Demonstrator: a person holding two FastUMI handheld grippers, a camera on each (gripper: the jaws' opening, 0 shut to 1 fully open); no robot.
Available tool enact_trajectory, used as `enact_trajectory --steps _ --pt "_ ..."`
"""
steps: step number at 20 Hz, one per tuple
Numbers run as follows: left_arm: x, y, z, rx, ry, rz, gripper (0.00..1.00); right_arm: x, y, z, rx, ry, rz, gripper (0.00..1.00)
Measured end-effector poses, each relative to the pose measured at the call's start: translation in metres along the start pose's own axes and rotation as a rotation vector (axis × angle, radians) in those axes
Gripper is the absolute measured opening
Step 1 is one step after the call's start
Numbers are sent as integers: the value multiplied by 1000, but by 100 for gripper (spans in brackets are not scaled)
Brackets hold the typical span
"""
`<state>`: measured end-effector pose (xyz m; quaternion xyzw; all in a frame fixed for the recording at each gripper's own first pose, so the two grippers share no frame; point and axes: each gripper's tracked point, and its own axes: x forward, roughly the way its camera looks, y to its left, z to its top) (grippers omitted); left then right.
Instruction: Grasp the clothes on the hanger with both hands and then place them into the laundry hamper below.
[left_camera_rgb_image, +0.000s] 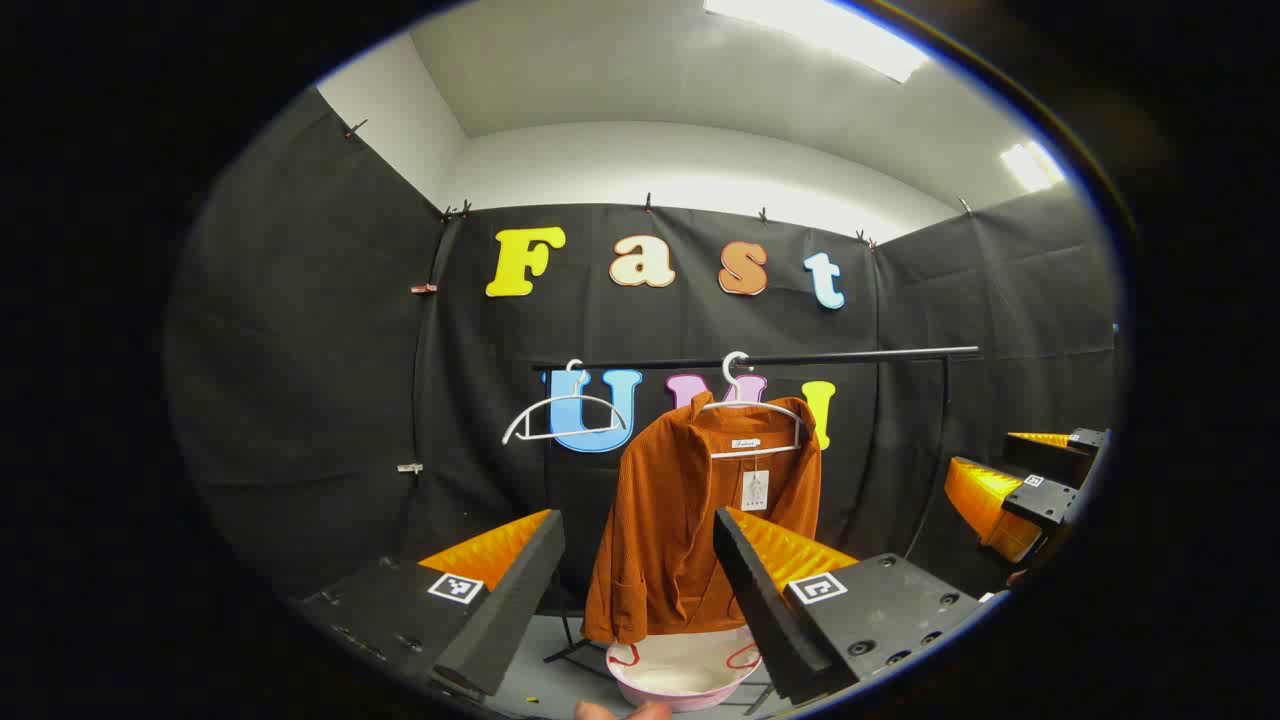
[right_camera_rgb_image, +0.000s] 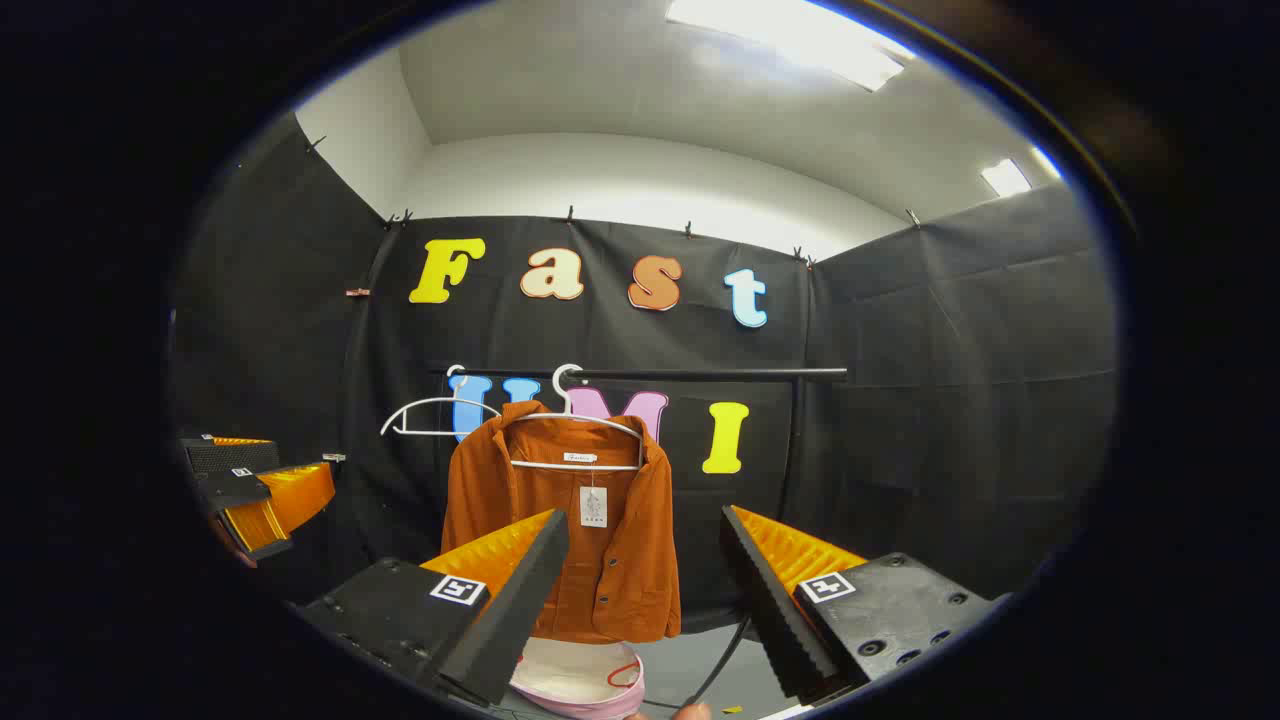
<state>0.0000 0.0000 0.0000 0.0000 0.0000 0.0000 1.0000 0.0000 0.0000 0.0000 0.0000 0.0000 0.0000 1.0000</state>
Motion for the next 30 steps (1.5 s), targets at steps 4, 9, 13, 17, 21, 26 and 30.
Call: enact_trajectory --steps 4,9,13,17,21,26,30 --pt "1 -1 -1 -7 3 -1 95 -1 0 -1 1 5 -5 99" --pt "2 0 -1 -6 1 0 95 -1 -1 -1 3 5 -11 98" --pt "2 -1 0 -3 -2 -5 95 -1 -1 -2 6 10 -18 98" --pt "1 -3 1 2 -4 -11 95 -1 -1 -2 2 15 -19 98" --pt "6 -6 2 1 -2 -23 95 1 0 -3 13 15 -14 99" --pt "28 -17 1 17 -1 -41 95 6 0 -3 9 6 -3 98" --pt "66 -32 -2 21 5 -42 95 65 -8 -7 6 4 1 98"
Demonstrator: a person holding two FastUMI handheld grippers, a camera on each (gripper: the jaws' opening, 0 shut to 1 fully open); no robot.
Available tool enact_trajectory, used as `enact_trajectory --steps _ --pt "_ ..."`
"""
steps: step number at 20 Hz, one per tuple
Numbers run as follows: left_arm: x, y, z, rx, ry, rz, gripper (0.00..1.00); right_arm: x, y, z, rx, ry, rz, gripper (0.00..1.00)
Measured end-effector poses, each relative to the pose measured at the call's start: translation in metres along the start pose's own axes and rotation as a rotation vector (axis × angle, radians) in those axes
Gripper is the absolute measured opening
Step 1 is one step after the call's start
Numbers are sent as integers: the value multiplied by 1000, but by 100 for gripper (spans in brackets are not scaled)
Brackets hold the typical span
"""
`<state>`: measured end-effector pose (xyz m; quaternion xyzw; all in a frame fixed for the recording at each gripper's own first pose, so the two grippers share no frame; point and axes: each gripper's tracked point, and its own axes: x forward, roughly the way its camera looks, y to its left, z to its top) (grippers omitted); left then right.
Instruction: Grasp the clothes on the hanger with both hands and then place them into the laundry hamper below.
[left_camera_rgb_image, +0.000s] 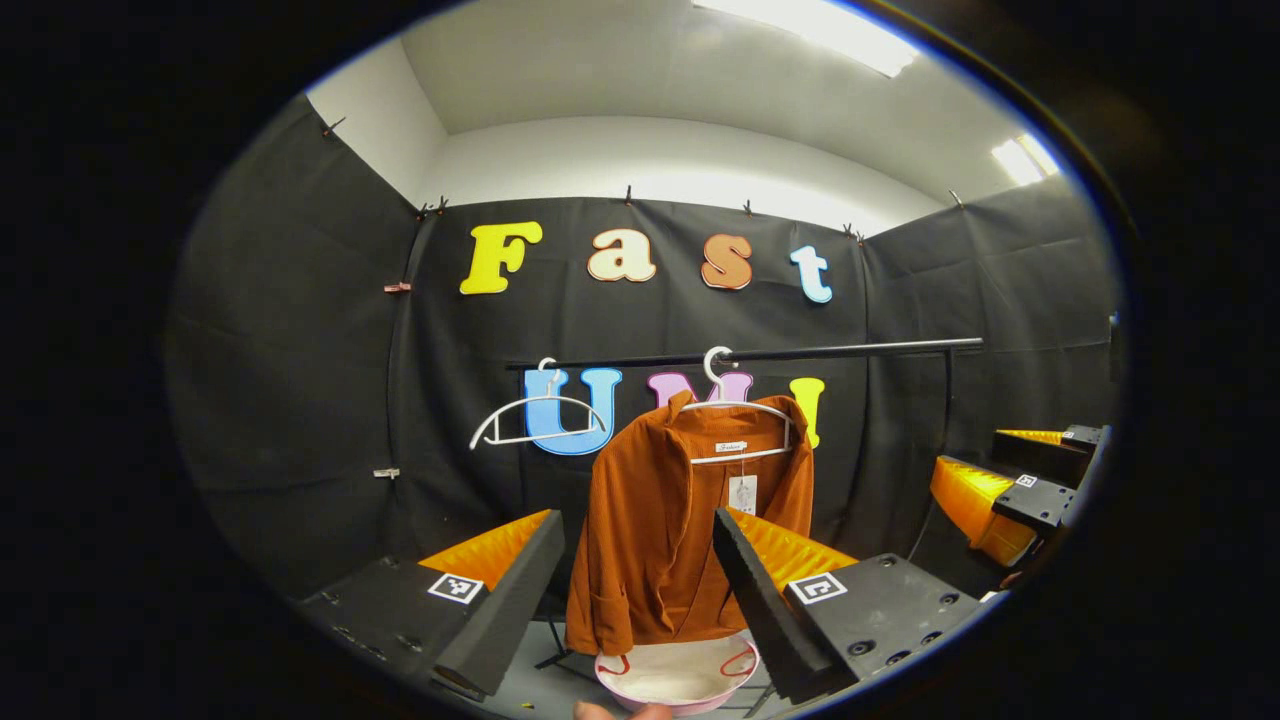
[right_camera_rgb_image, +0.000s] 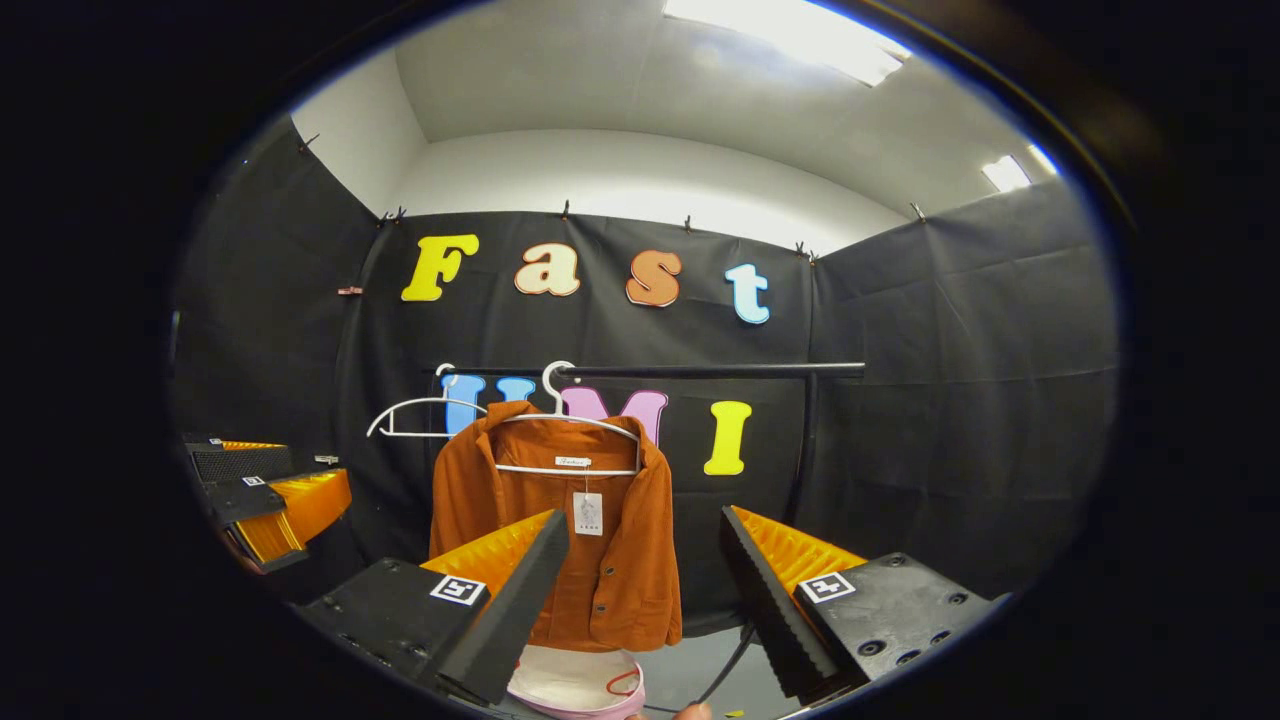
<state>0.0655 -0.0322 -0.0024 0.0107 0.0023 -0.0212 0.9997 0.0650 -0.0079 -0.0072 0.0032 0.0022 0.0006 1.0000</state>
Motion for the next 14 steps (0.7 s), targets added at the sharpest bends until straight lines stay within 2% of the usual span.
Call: enact_trajectory --steps 3,4,6,14 --pt "35 -18 -2 30 -6 -4 95 33 -6 -6 14 0 3 99" --pt "46 -25 -1 42 -13 -5 92 44 -9 -10 18 -3 6 98" --pt "72 -36 -1 57 -26 4 95 65 -13 -20 23 4 15 99" --pt "187 -44 -26 83 -25 94 98 148 -34 -69 66 45 58 98"
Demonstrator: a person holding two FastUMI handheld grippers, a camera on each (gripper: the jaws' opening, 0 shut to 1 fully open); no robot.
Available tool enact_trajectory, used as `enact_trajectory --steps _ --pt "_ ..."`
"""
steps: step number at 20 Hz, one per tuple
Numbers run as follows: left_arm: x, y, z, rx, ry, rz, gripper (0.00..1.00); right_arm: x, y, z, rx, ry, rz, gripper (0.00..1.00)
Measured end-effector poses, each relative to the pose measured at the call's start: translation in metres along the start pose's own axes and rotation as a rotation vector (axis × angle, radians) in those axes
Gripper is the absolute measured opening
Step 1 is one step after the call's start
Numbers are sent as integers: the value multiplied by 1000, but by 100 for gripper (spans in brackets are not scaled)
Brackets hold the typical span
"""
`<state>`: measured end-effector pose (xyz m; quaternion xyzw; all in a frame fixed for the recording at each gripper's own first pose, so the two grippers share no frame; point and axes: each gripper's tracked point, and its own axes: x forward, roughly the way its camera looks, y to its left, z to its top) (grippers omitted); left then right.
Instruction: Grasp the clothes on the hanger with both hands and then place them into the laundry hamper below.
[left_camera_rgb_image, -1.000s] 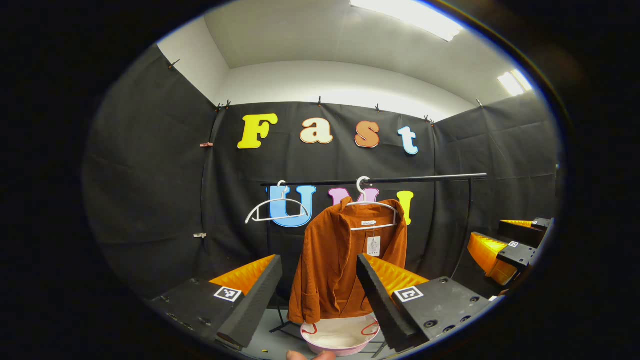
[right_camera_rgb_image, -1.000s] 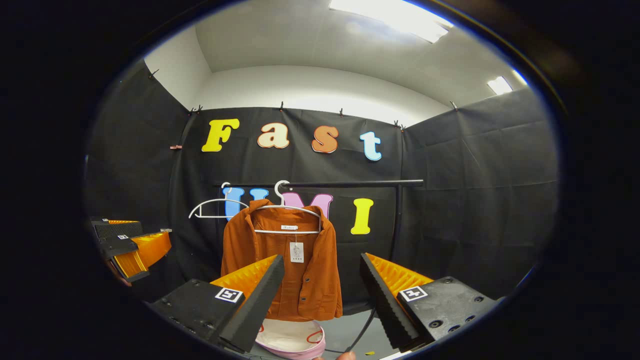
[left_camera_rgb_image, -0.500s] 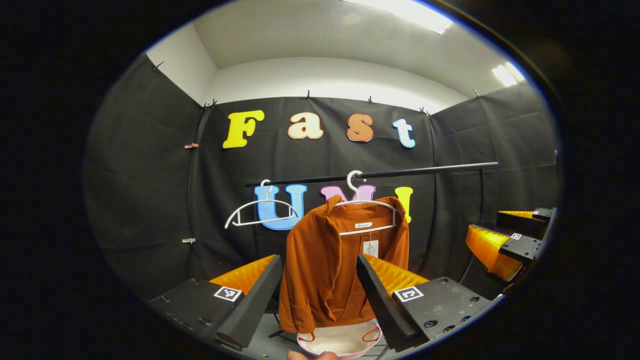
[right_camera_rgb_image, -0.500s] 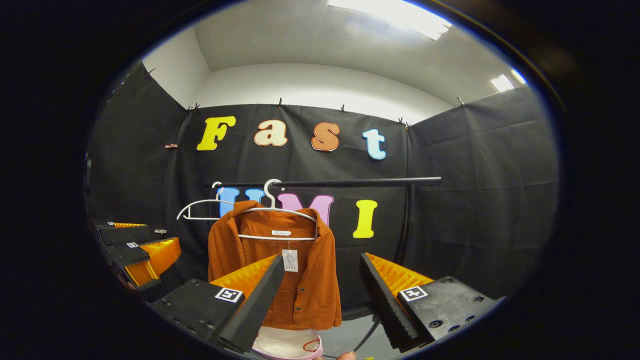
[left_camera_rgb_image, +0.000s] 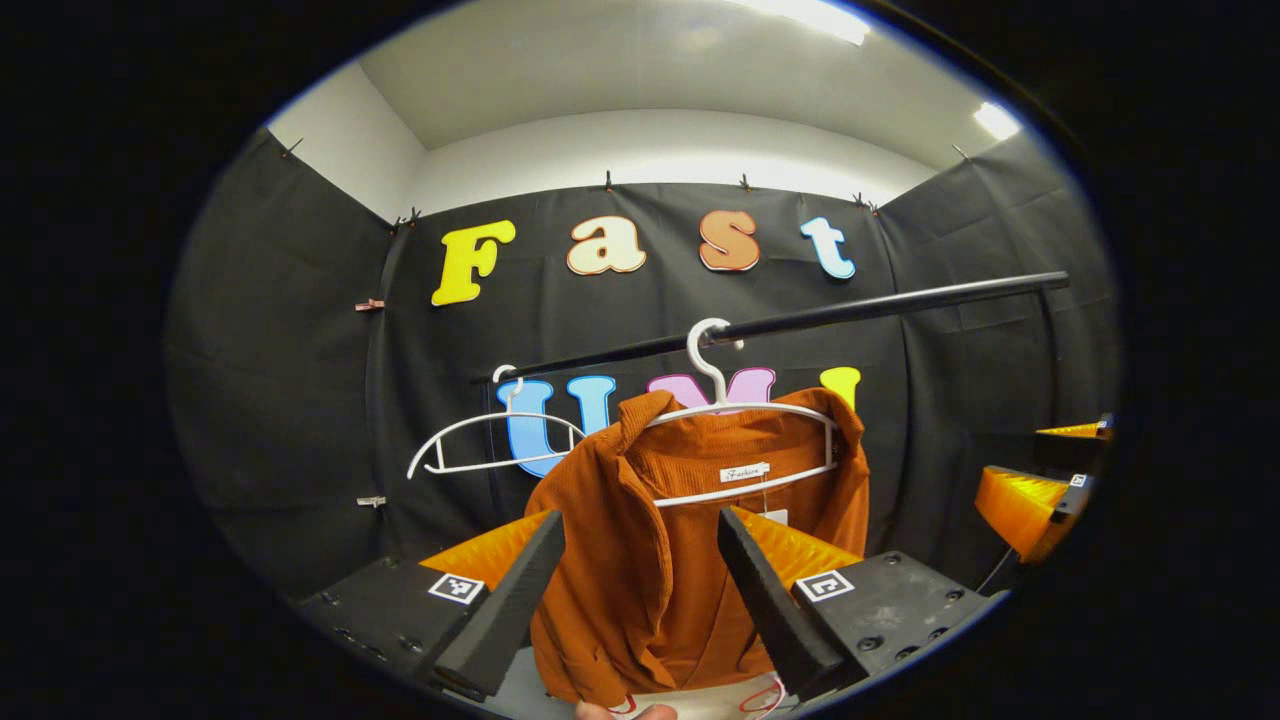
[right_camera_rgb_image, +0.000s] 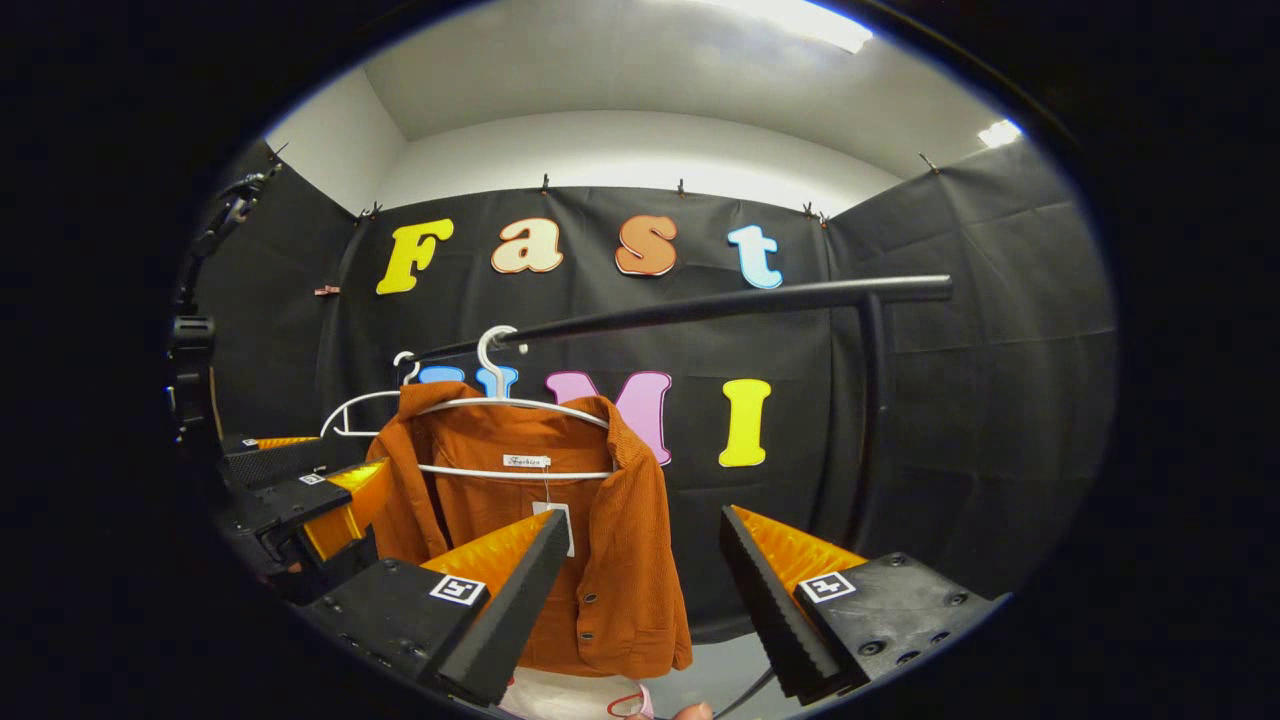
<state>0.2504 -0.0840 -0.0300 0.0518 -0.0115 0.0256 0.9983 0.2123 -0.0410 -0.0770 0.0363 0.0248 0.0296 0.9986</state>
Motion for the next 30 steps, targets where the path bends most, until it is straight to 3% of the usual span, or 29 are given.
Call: enact_trajectory --steps 3,7,10,12,15,16,20,21,25,27,30 --pt "37 -1 -19 -13 19 29 97 25 1 -14 -3 7 28 98" --pt "77 6 -45 -3 47 58 89 58 11 -27 -5 -2 54 98" --pt "92 14 -54 -5 58 74 70 86 22 -36 -12 -6 64 98" --pt "98 22 -58 4 65 103 48 107 33 -40 -3 -16 76 98" --pt "104 18 -66 11 94 84 14 141 41 -53 0 -18 64 98" --pt "105 18 -65 13 92 84 7 152 44 -61 -8 -8 58 98" --pt "103 21 -65 6 79 88 6 182 53 -76 -7 5 71 98" --pt "104 22 -67 8 81 93 6 187 55 -77 13 9 83 92" --pt "107 21 -67 18 79 83 5 201 49 -93 162 97 88 35" --pt "107 22 -65 21 71 79 7 202 60 -101 257 168 155 8" --pt "110 28 -66 -12 73 87 7 200 67 -104 324 246 238 8"
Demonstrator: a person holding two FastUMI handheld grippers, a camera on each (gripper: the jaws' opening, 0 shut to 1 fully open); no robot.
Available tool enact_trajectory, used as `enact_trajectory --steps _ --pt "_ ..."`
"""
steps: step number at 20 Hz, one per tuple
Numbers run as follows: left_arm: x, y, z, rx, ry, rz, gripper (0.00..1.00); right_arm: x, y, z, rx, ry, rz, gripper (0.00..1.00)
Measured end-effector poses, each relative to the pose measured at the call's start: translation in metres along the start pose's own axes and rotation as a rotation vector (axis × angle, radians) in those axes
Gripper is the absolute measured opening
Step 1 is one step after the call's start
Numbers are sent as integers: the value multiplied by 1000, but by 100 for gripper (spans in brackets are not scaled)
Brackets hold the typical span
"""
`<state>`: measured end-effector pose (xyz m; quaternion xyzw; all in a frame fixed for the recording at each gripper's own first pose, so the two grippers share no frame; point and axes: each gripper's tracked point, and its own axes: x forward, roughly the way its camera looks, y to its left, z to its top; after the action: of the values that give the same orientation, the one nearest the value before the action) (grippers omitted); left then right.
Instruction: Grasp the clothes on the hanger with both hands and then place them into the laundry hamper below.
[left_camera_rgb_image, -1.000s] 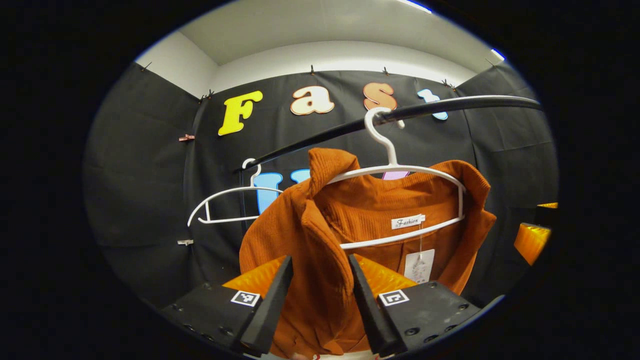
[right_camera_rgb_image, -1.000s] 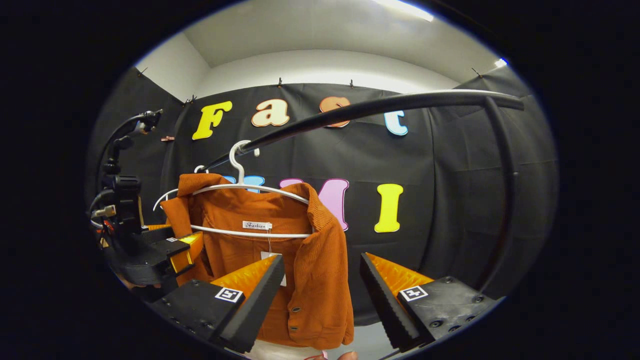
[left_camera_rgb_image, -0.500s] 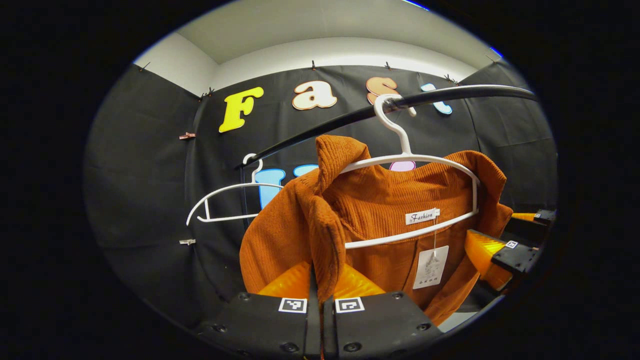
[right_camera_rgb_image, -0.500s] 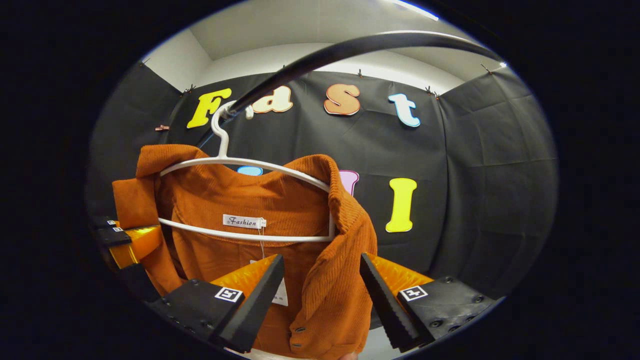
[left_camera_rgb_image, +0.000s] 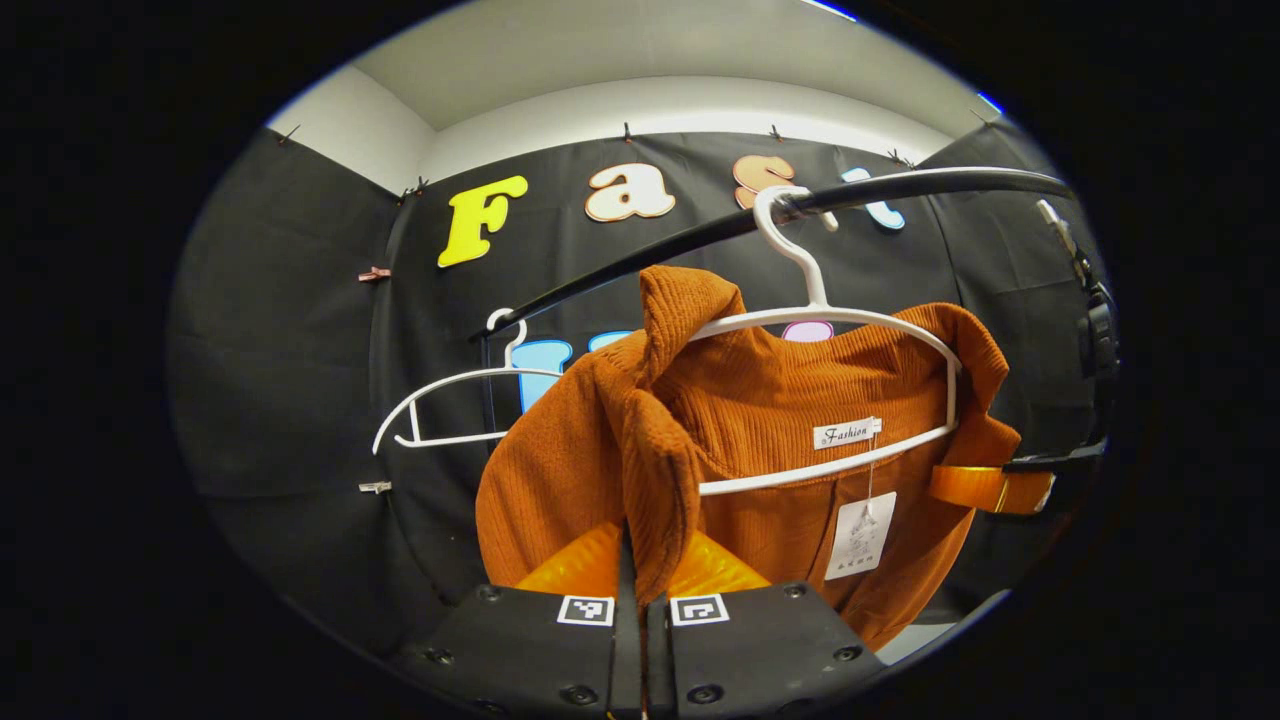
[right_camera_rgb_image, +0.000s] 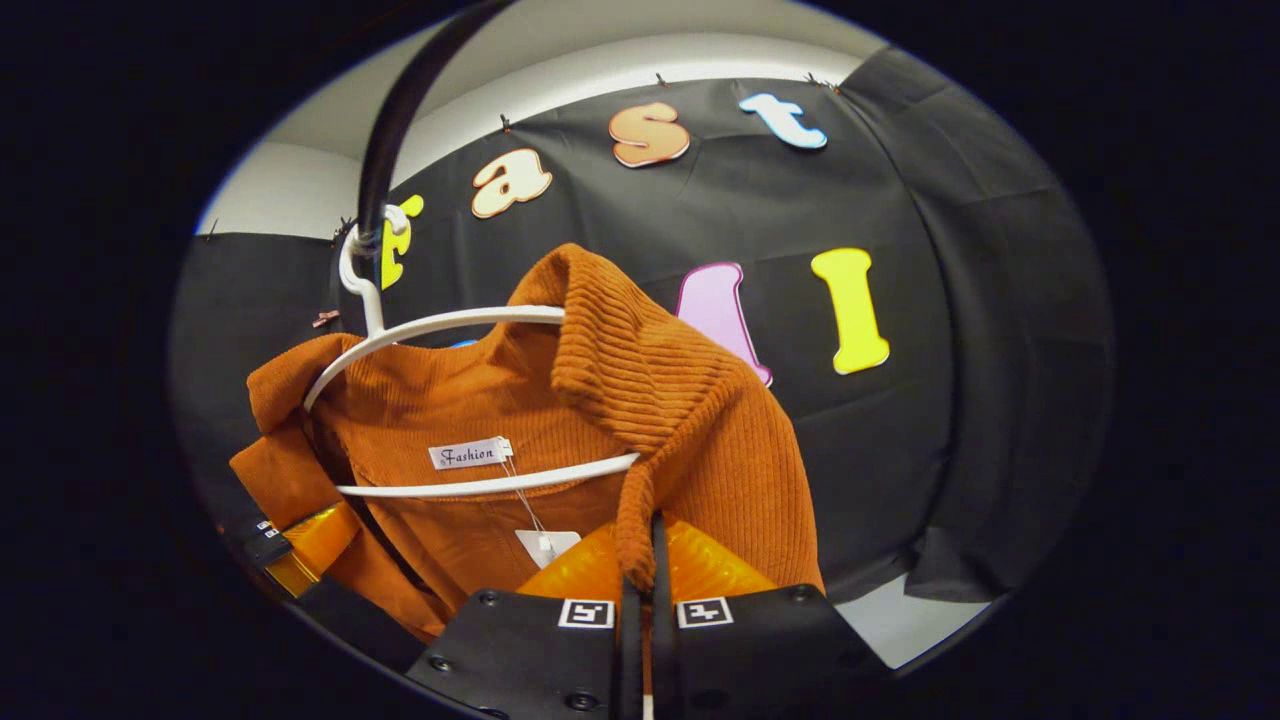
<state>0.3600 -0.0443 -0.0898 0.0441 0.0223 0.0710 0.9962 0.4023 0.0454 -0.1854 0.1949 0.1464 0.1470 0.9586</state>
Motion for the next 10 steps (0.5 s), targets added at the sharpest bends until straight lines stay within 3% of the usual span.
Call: enact_trajectory --steps 10 --pt "2 3 -8 -26 92 -26 7 -14 -10 31 104 -26 51 4"
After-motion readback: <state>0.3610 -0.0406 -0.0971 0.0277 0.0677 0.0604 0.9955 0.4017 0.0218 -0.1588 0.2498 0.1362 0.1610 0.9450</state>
